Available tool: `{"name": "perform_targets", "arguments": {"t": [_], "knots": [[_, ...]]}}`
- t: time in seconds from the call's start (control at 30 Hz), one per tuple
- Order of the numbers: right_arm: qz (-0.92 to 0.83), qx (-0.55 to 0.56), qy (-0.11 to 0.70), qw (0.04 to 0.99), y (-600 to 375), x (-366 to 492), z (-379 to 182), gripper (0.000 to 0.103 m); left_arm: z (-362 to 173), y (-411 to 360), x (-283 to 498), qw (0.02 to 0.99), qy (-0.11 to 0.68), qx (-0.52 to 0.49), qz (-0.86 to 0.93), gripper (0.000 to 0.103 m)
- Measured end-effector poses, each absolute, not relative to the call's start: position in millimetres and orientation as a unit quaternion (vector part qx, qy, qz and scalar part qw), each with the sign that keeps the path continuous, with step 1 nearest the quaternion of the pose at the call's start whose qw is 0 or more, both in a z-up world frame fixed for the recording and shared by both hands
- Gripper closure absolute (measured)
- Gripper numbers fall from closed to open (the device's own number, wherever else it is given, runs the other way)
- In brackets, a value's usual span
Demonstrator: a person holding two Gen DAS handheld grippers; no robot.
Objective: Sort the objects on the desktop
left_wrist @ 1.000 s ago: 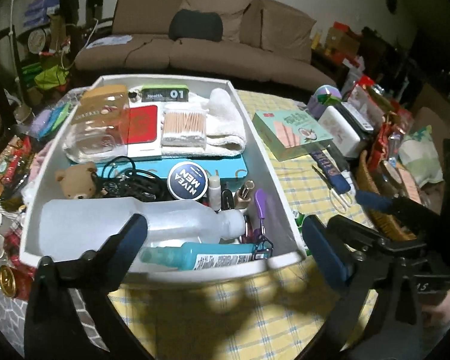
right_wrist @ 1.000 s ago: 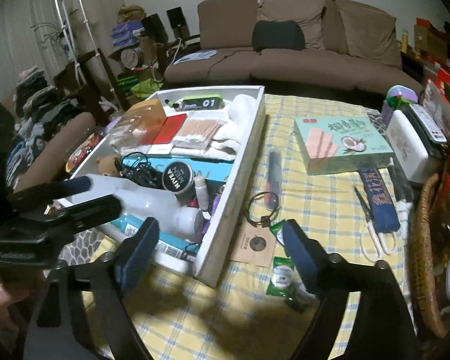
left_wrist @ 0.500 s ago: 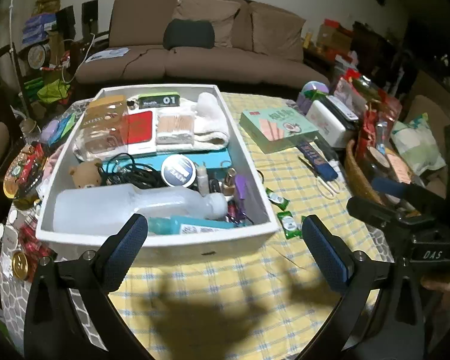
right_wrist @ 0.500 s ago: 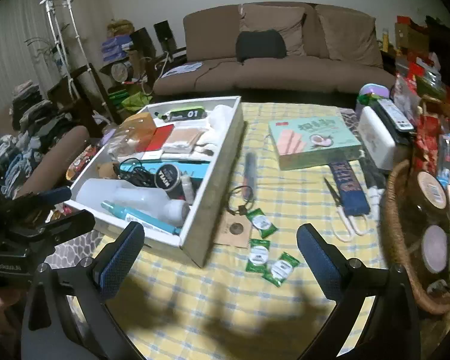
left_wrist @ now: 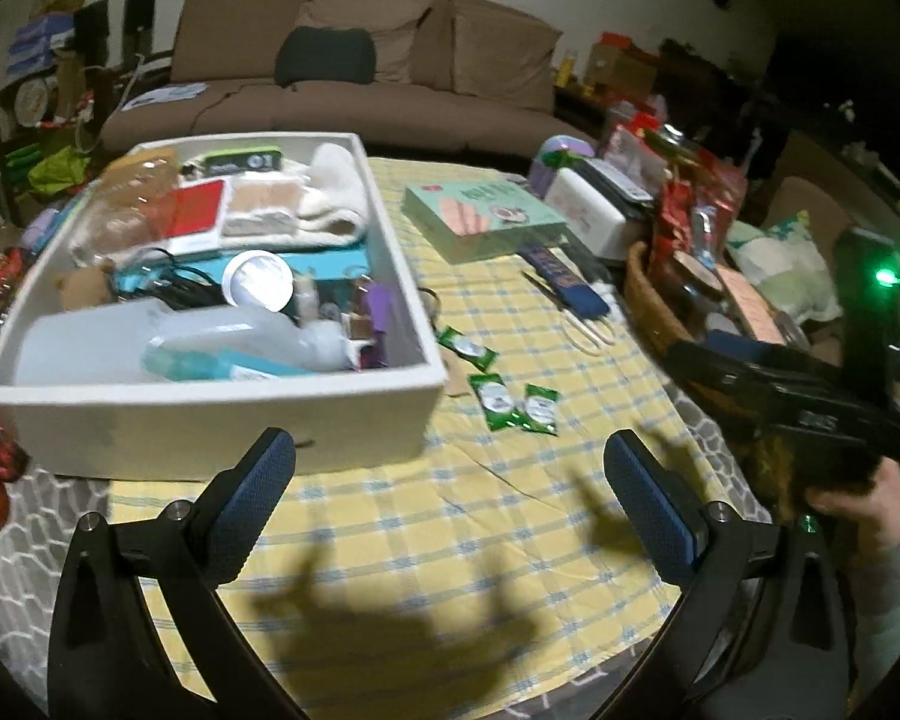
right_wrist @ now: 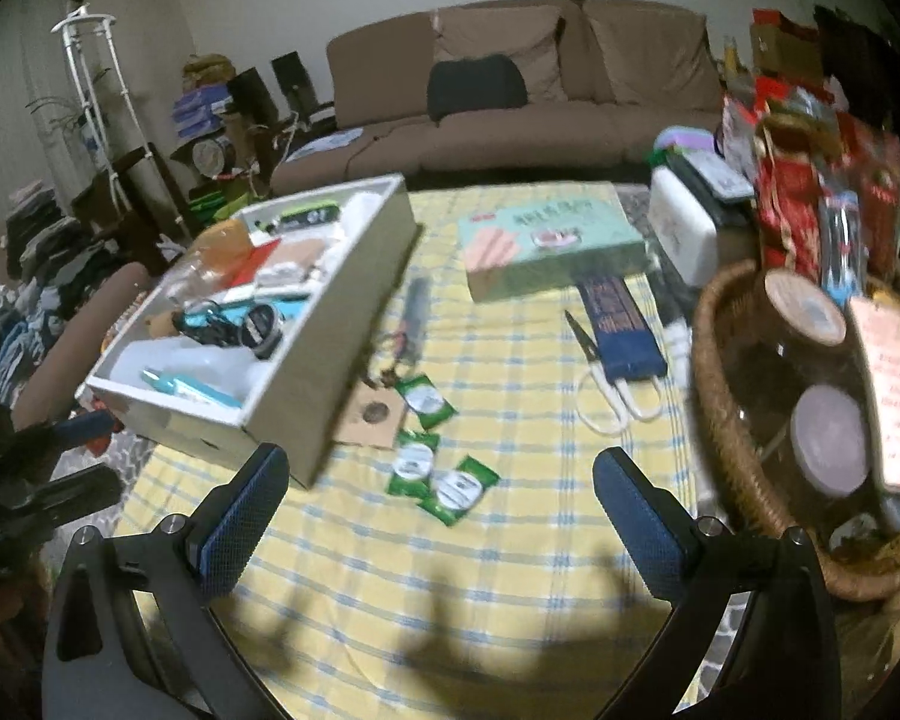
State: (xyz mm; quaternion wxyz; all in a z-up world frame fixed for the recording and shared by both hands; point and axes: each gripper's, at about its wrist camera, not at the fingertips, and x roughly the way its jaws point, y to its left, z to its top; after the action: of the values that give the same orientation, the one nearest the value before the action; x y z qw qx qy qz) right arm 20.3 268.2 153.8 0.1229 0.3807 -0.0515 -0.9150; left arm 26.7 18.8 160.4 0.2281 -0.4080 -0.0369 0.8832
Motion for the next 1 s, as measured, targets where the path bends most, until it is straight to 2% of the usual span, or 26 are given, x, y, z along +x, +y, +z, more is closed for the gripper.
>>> {"name": "perform_targets", "arguments": {"t": [0.1, 0.17, 0.27, 0.47, 0.63, 0.73, 0.77, 0.8, 0.93, 0.97, 1.0], "knots": [[-0.906, 0.399, -0.069, 0.126, 276.2, 13.1, 130.1, 0.005, 148.4, 28.1, 35.3, 0.235, -0.026, -0.396, 0.887, 0.0], [-0.899, 0.414, -0.076, 0.123, 278.1, 7.1, 115.8, 0.02, 140.0, 33.8, 42.1, 0.242, -0.024, -0.385, 0.89, 0.0], [-0.887, 0.44, -0.079, 0.12, 275.8, -6.5, 93.8, 0.033, 131.5, 44.8, 47.3, 0.246, -0.008, -0.38, 0.892, 0.0], [-0.873, 0.471, -0.077, 0.099, 263.5, -34.9, 59.9, 0.036, 120.5, 55.5, 45.3, 0.253, 0.004, -0.389, 0.886, 0.0], [-0.874, 0.479, -0.044, 0.077, 247.1, -50.8, 44.0, 0.037, 108.9, 50.1, 38.0, 0.246, -0.012, -0.412, 0.877, 0.0], [-0.871, 0.487, 0.004, 0.063, 235.7, -51.5, 33.1, 0.051, 105.4, 48.6, 36.2, 0.24, -0.012, -0.416, 0.877, 0.0], [-0.873, 0.483, 0.025, 0.062, 232.6, -49.9, 33.2, 0.062, 104.8, 49.3, 36.2, 0.24, -0.01, -0.417, 0.877, 0.0], [-0.872, 0.484, 0.033, 0.067, 232.1, -49.4, 33.9, 0.063, 103.6, 51.0, 36.6, 0.24, -0.007, -0.418, 0.876, 0.0], [-0.871, 0.483, -0.003, 0.082, 249.1, -44.9, 41.4, 0.079, 100.4, 60.1, 40.2, 0.247, 0.006, -0.419, 0.874, 0.0], [-0.873, 0.481, -0.01, 0.085, 253.1, -43.6, 44.8, 0.088, 100.0, 63.5, 41.8, 0.25, 0.013, -0.418, 0.874, 0.0], [-0.874, 0.478, -0.018, 0.088, 257.4, -41.7, 48.7, 0.089, 99.4, 68.0, 43.6, 0.251, 0.02, -0.416, 0.874, 0.0]]}}
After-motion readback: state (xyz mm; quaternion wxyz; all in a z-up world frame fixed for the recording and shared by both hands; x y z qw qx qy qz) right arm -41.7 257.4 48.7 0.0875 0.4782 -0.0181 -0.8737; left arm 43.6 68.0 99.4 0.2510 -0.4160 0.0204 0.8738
